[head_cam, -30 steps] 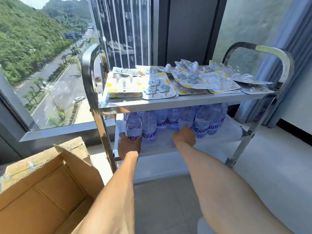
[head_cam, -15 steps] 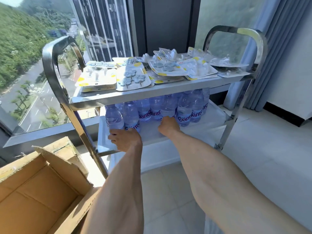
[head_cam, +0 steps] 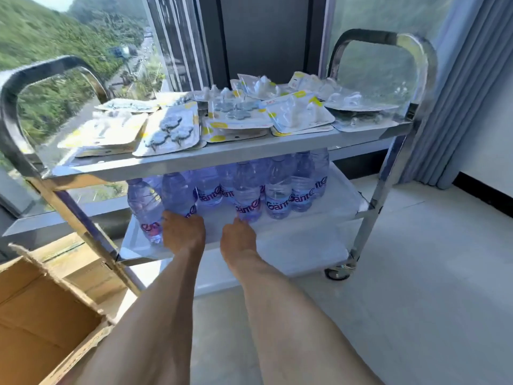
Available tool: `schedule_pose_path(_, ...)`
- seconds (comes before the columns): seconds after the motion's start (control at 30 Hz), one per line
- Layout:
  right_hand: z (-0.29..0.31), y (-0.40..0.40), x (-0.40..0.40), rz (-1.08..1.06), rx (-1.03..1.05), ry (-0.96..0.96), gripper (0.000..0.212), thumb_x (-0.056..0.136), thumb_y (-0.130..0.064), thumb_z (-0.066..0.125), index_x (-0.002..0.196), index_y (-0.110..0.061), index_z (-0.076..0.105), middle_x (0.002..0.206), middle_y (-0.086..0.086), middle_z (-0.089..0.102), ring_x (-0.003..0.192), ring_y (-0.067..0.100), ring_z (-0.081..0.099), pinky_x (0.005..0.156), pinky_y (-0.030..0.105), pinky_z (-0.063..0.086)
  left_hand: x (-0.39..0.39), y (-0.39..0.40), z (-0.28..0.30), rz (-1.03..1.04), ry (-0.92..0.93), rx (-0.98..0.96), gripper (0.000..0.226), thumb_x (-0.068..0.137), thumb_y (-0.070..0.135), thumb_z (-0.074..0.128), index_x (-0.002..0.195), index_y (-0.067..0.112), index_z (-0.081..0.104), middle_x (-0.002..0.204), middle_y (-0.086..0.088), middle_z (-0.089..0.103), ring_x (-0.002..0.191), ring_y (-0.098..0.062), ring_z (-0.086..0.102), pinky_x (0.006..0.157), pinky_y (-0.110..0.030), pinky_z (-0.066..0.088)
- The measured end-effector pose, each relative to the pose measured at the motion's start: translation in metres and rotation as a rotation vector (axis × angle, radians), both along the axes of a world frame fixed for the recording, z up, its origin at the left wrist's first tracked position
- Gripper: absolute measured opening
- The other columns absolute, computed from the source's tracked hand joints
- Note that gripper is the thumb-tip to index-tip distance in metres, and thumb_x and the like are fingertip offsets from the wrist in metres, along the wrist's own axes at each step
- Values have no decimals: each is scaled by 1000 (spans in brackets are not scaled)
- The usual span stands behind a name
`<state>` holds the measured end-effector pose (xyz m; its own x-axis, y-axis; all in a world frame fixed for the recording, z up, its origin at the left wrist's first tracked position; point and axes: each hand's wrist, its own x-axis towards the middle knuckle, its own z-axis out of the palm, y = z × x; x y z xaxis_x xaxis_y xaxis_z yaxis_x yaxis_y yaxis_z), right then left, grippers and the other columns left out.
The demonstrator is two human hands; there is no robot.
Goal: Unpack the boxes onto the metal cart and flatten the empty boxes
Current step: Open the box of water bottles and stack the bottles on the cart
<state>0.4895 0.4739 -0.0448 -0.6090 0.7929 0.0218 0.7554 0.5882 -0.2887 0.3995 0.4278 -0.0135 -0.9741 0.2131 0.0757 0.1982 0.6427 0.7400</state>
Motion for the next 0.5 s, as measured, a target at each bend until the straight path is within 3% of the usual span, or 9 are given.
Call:
schedule_pose_path(0.13, -1, 6, 7, 40, 37, -22, 31, 97, -12, 47, 126, -9, 58, 133, 14, 47, 129, 30, 40, 103, 39, 42, 5, 10, -6, 33, 3, 36, 59, 83, 26, 65, 131, 2, 40, 132, -22, 50, 115, -44, 54, 95, -52, 45)
schedule_pose_path(0.37, -2, 1, 8, 65, 68, -107, 30, 94, -18, 54, 123, -11, 59, 128, 14, 49, 122, 31, 43, 99, 44, 43, 6, 22, -16, 75, -24, 199, 68, 72, 25, 77, 123, 3, 38, 122, -21, 56, 109, -45, 57, 91, -52, 47)
schedule_pose_path(0.5, -1, 13, 5, 72, 59, -72, 29, 94, -20, 55, 122, -13, 60, 125, 13, 52, 119, 30, 46, 97, 44, 46, -7, 27, -17, 47, -5, 136, 72, 74, 35, 80, 127, 2, 44, 127, -21, 55, 113, -44, 56, 93, -51, 47)
